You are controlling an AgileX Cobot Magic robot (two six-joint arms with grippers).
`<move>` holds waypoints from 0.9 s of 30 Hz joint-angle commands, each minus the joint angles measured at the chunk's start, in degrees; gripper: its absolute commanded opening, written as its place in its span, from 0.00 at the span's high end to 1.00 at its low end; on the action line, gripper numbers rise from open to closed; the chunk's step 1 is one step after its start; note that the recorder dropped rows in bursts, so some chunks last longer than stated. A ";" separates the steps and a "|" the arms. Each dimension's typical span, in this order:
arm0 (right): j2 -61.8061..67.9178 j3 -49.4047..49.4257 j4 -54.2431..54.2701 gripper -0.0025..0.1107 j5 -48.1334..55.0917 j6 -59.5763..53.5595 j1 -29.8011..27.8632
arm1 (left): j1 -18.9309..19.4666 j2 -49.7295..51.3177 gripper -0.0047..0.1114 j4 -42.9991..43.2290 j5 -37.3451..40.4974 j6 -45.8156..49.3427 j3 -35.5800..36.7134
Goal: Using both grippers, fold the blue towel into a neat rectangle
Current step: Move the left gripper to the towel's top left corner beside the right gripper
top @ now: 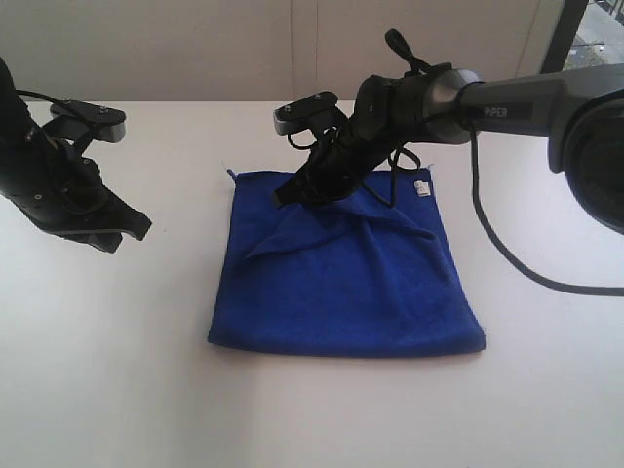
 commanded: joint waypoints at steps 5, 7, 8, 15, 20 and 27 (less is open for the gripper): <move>-2.22 -0.25 -3.16 0.98 1.41 0.15 -0.16 | -0.28 -0.16 0.96 -0.87 0.59 0.01 -0.06; -2.91 -0.25 -3.41 0.98 2.42 0.27 -0.59 | -0.28 -0.16 0.96 -0.87 0.59 0.01 -0.06; -3.20 -0.25 -3.56 0.98 2.99 0.27 -0.89 | -0.28 -0.16 0.96 -0.87 0.59 0.01 -0.06; -7.40 -0.25 -8.78 0.98 9.21 3.34 -4.68 | -1.39 -0.16 0.96 -1.29 0.74 0.01 -0.17; -9.83 -0.25 -13.45 0.98 13.88 4.64 -7.73 | -6.53 -0.16 0.96 -1.67 -3.85 0.20 -0.42; -10.99 -0.25 -14.72 0.98 15.45 5.77 -10.94 | -11.13 1.27 0.96 -8.16 -10.49 -0.01 -5.39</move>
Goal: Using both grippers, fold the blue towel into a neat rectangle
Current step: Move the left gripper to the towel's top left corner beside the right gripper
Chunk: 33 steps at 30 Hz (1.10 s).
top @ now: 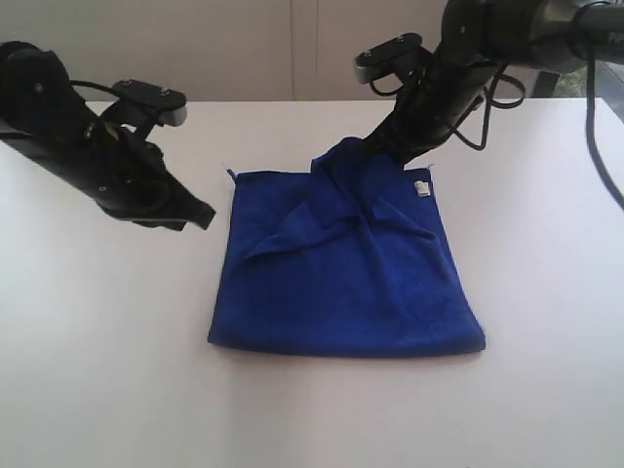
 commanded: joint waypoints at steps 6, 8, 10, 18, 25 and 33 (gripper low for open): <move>-0.65 -0.25 -0.81 0.98 0.68 0.60 -2.18 | -4.25 8.86 0.96 -9.50 -2.80 -0.13 -10.96; -0.65 -0.25 -0.81 0.98 0.59 0.60 -2.18 | -5.18 11.96 0.96 -11.47 -2.87 -0.13 -13.52; -0.65 -0.25 -0.81 0.98 0.48 0.60 -2.18 | -6.08 14.58 0.96 -13.72 -2.87 -0.13 -15.93; -0.65 -0.17 -2.07 0.98 0.49 0.21 -2.18 | -8.06 22.45 0.96 -23.04 -5.23 -0.13 -21.10; 0.06 -0.13 -7.08 0.98 0.34 0.89 -2.65 | -8.80 24.01 0.96 -24.98 -7.21 -0.13 -22.16; 1.05 -0.13 -9.78 0.98 0.63 4.74 -3.98 | -10.02 24.01 0.96 -24.98 -11.24 -0.13 -22.16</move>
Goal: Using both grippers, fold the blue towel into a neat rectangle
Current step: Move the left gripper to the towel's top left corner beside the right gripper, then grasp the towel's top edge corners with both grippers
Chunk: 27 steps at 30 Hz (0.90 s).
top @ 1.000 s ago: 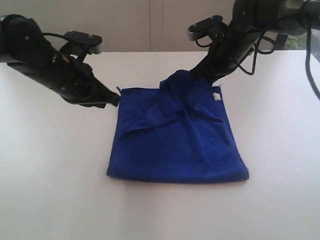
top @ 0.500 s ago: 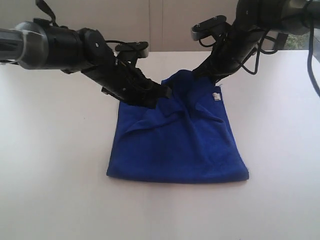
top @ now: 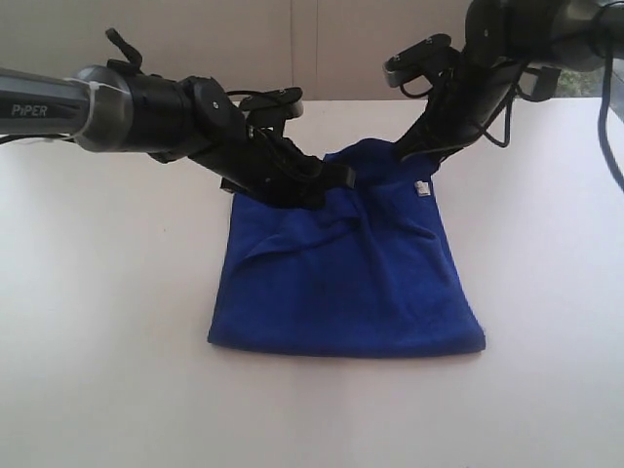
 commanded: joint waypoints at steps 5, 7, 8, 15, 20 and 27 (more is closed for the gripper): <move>1.44 -0.13 -1.44 0.98 0.50 1.99 -1.44 | -1.58 -0.05 0.96 -0.83 -4.19 -0.13 -0.35; 2.11 -0.13 -1.44 0.98 0.98 1.99 -1.44 | -1.58 -0.05 0.96 -0.83 -4.91 -0.13 -0.35; 2.56 -0.13 -1.44 0.98 1.12 2.15 -1.44 | -1.58 -0.05 0.96 -0.83 -5.18 -0.13 -0.35; 4.28 -0.13 -1.33 0.98 1.12 2.42 -1.44 | -1.58 1.86 0.96 -1.46 -6.68 -0.43 -0.35; 4.55 -0.13 -1.33 0.98 1.12 2.42 -1.44 | -1.58 2.76 0.87 -2.94 -9.01 -0.56 -0.35; 4.82 -0.13 -1.21 0.98 1.12 2.50 -1.44 | -1.58 3.41 0.59 -2.94 -10.44 -2.70 -0.35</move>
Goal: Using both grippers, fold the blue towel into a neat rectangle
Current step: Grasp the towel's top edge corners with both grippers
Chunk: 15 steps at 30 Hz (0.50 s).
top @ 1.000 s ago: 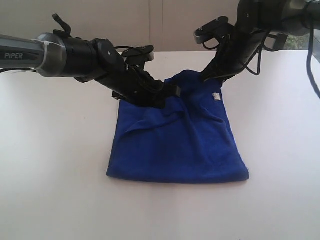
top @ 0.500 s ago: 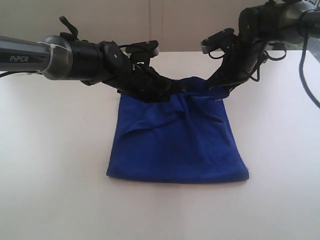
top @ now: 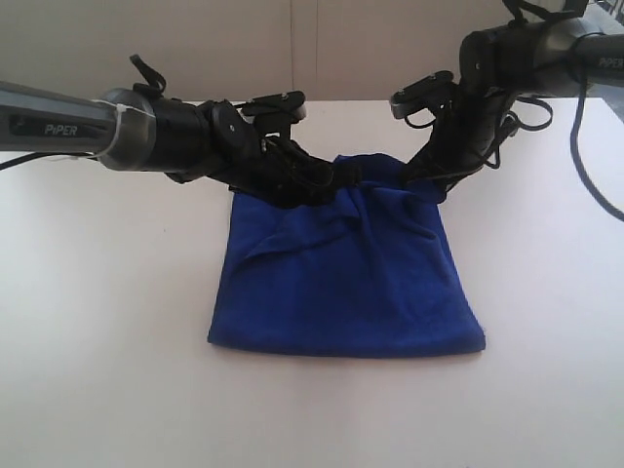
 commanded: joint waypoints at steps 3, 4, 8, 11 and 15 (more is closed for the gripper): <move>0.31 -0.13 -0.11 0.98 0.13 0.34 -0.55 | -0.23 2.08 0.59 -1.10 1.16 -3.84 -2.14; 0.31 -0.13 -0.11 0.98 0.13 0.34 -0.55 | -0.23 2.76 0.59 -1.10 2.16 -4.01 -3.01; 0.31 -0.13 0.03 0.98 0.02 0.34 -0.55 | 0.01 3.98 0.59 -1.10 2.09 -4.12 -3.56; 0.31 -0.13 0.03 0.98 -0.09 0.34 -0.55 | 0.01 4.78 0.59 -1.10 2.09 -4.80 -3.65; 0.31 -0.13 0.03 0.98 -0.09 0.34 -0.55 | 0.01 5.41 0.59 -1.10 2.09 -5.72 -3.65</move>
